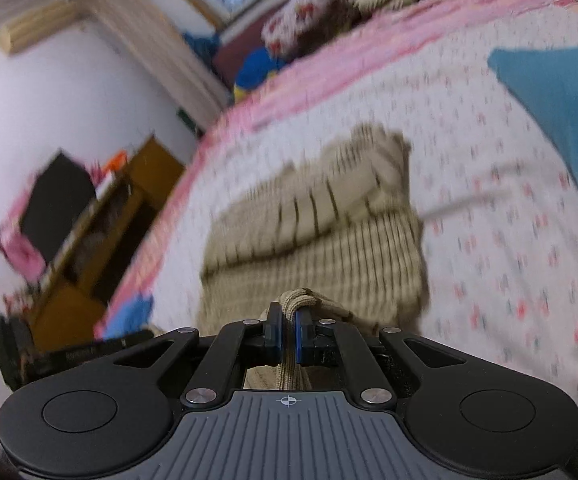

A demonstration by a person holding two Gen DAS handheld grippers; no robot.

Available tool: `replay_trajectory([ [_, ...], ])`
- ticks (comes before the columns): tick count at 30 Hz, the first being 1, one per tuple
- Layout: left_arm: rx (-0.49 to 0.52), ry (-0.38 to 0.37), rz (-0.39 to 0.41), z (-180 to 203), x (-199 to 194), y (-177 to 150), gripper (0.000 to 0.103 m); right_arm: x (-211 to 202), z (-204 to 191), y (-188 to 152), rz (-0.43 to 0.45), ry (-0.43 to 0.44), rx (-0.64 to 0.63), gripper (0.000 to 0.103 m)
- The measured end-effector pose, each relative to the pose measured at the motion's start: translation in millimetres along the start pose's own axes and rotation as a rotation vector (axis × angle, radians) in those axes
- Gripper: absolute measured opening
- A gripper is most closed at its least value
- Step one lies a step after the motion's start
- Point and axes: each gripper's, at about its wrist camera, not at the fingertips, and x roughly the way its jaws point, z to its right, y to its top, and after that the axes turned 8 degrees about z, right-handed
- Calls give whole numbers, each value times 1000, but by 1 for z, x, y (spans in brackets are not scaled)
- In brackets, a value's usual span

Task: Fold small clothes
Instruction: 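Lift the hem with both tools and fold it over toward the collar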

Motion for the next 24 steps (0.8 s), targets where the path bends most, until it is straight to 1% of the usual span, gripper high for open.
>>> replay_trajectory([
  [4,-27,1,62,-7,27,40,14,25,3,42,66,-4,25,6],
  [7,-49,12,100,-15,47,63,14,52,8,71,108,-14,57,6],
  [11,-85,59,122,-32,88,86,14,92,20,96,127,-47,96,6],
  [15,-104,120,113,-46,133,95,14,137,37,110,121,-122,112,6],
  [17,-116,141,102,-51,154,95,14,159,47,112,112,-166,112,6],
  [19,-109,166,98,-54,170,93,14,173,52,112,105,-197,107,6],
  [24,-117,196,101,-63,188,89,14,192,60,114,96,-210,111,6],
])
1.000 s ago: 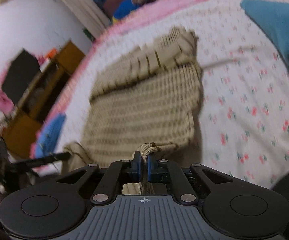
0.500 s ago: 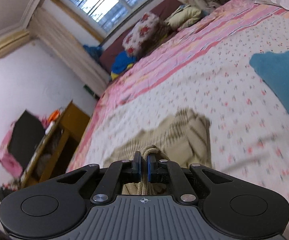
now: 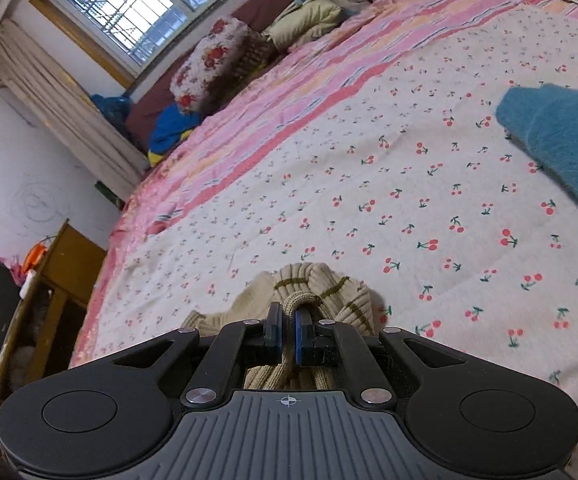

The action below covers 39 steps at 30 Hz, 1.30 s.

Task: Fold small clothes
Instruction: 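Lift the hem with both tools and fold it over toward the collar, then open both tools and release the folded sweater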

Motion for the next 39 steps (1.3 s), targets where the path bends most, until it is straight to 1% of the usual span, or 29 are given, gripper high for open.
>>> replay_trajectory([
  [4,-7,18,17,-5,5,1,14,8,1,1,-1,-24,-14,6],
  [8,2,17,32,-6,4,5,12,9,4,2,6,-19,-3,6],
  [11,10,15,28,-5,7,7,12,14,3,1,-6,-23,-13,6],
  [12,8,10,21,-5,7,6,12,17,3,1,-20,-21,-16,7],
  [14,20,6,12,-3,6,4,12,21,4,1,-33,-24,-2,12],
  [16,48,14,12,1,2,1,12,20,4,2,-20,-35,-7,12],
  [19,81,-6,13,4,-8,-4,15,15,3,1,-5,-19,-37,15],
  [20,98,-12,8,5,-10,-6,17,13,1,0,-2,-18,-69,19],
  [21,114,-13,3,6,-11,-7,21,12,-2,-1,0,-21,-110,28],
  [22,132,-14,-4,8,-12,-9,26,11,-5,-4,10,-33,-155,34],
  [23,149,-14,-12,9,-11,-10,29,8,-8,-7,33,-50,-207,46],
  [24,163,-10,-16,10,-9,-12,33,7,-10,-9,53,-60,-243,52],
  [25,177,-3,-21,11,-7,-13,34,5,-12,-11,74,-65,-287,52],
  [27,179,0,-33,11,-1,-14,36,4,-14,-13,84,-66,-335,52],
  [31,195,12,-60,14,13,-15,39,13,-21,-21,45,-52,-433,52],
  [33,214,24,-71,17,20,-16,41,23,-26,-24,29,-73,-486,52],
  [35,239,47,-80,21,25,-18,41,35,-27,-25,-2,-93,-495,52],
  [36,263,60,-79,25,27,-19,40,40,-26,-27,-17,-106,-498,45],
  [37,295,77,-72,29,29,-21,34,45,-27,-28,-29,-123,-504,34],
  [38,322,91,-65,33,30,-22,31,49,-27,-29,-42,-142,-507,19],
  [39,344,102,-62,36,30,-23,27,50,-26,-29,-48,-144,-497,19],
])
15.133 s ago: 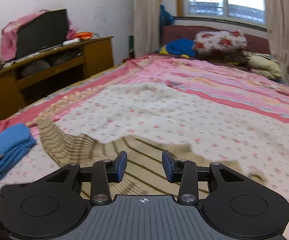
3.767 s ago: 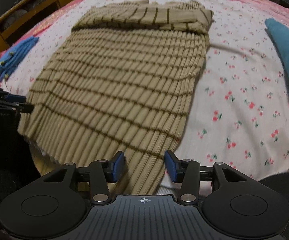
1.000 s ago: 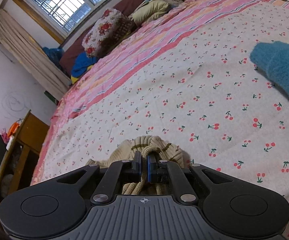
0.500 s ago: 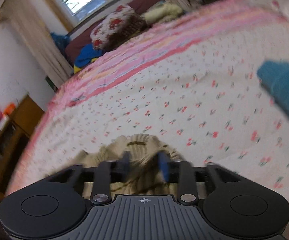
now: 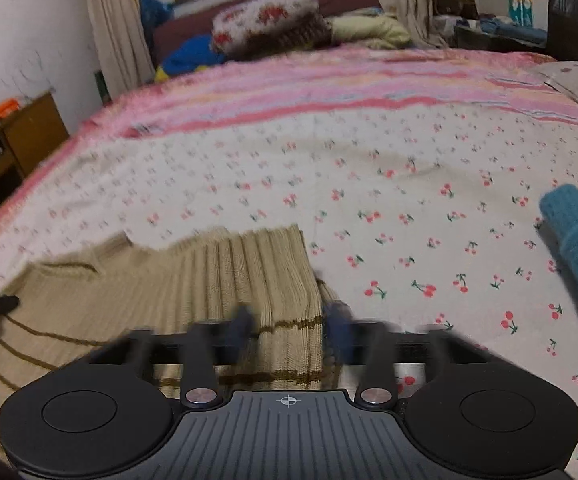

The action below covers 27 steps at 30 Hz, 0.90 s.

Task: Fold small clothes
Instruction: 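Open both tools and release the folded sweater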

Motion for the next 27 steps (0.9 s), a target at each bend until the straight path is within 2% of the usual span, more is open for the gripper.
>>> replay_trajectory([
  [3,25,32,7,5,0,1,23,-1,6,3,20,-17,29,7],
  [9,61,71,21,8,-1,1,22,4,12,3,18,-68,37,6],
  [17,59,73,20,7,-2,2,22,6,7,2,9,-91,-9,8],
  [19,53,69,17,7,-2,3,23,4,6,4,10,-91,-13,17],
  [27,51,63,26,9,-12,7,24,-13,0,9,43,-87,-33,18],
])
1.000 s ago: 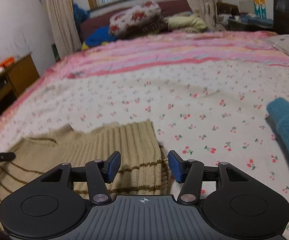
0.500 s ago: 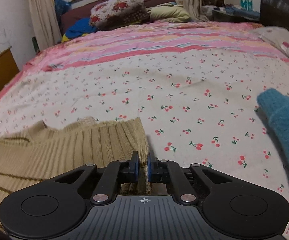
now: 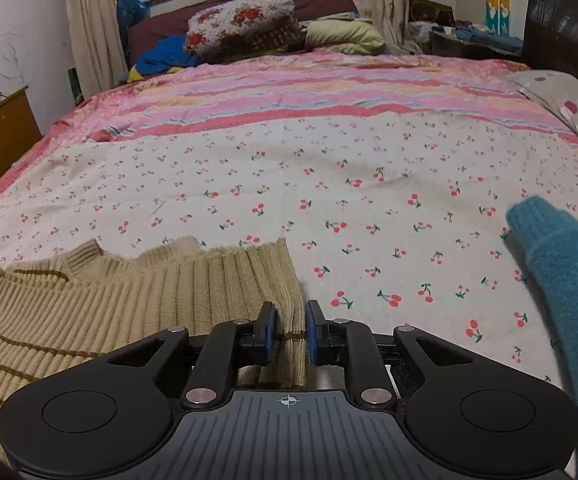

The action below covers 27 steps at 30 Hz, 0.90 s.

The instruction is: Fold small clothes

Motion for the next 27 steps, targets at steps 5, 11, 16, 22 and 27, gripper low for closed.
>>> replay_trajectory([
  [5,9,6,8,0,-6,0,24,-8,-4,4,30,-17,-18,20],
  [11,1,10,13,-4,-12,-1,28,-16,-8,6,45,-22,-28,20],
  [16,-5,14,22,-8,-18,-4,30,-22,-17,8,54,-11,-36,21],
  [22,-40,3,17,-21,-30,-15,34,-25,-44,6,14,79,-38,22],
  [27,-54,-8,17,-28,-39,-28,36,-23,-89,1,-14,167,-79,22],
])
